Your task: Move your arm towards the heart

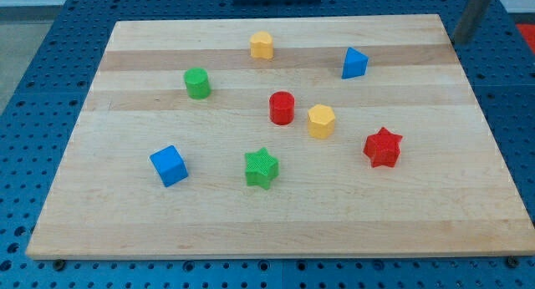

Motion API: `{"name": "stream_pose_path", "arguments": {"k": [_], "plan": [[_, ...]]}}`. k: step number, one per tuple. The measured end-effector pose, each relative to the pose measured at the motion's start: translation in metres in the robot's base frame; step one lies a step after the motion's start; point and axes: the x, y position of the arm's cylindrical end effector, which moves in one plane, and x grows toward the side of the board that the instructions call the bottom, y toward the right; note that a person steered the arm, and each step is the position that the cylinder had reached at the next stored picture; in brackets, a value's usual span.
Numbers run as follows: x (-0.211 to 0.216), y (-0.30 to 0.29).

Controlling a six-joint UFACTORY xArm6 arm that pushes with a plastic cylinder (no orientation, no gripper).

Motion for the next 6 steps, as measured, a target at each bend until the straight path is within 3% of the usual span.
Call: {"name": "stream_pose_path", "arguments": {"k": [1,3,4,6], "plan": [[0.013,-0.066],[-0.014,-0.166],[0.000,-0.224],[-0.002,-0.296]]}}
